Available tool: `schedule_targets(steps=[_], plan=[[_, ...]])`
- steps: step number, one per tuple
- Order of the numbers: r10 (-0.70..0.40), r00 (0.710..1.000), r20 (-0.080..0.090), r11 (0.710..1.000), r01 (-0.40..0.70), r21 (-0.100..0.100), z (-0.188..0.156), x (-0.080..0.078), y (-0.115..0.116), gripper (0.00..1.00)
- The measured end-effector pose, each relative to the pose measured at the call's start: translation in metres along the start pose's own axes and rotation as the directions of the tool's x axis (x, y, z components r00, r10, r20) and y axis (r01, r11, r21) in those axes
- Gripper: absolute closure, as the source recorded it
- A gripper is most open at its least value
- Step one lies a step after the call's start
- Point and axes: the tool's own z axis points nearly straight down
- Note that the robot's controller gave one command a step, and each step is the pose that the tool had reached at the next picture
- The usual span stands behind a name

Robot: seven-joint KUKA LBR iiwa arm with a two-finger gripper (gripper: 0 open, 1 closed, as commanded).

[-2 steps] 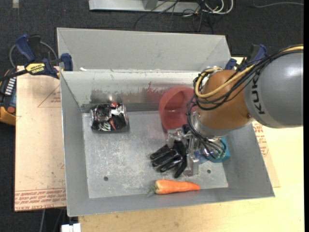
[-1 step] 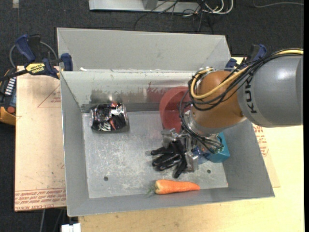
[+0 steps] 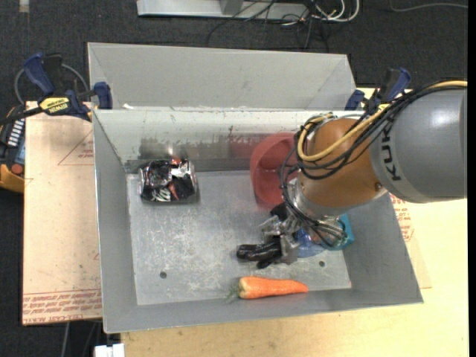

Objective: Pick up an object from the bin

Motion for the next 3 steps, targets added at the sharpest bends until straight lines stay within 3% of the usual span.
schedule_targets(steps=[2, 3], plan=[[0.001, 1.000, -0.004, 1.000, -0.001, -0.002, -0.003, 0.001, 0.001, 1.00], [0.001, 1.000, -0.007, 1.000, -0.001, -0.004, -0.021, 0.002, 0.002, 1.00]])
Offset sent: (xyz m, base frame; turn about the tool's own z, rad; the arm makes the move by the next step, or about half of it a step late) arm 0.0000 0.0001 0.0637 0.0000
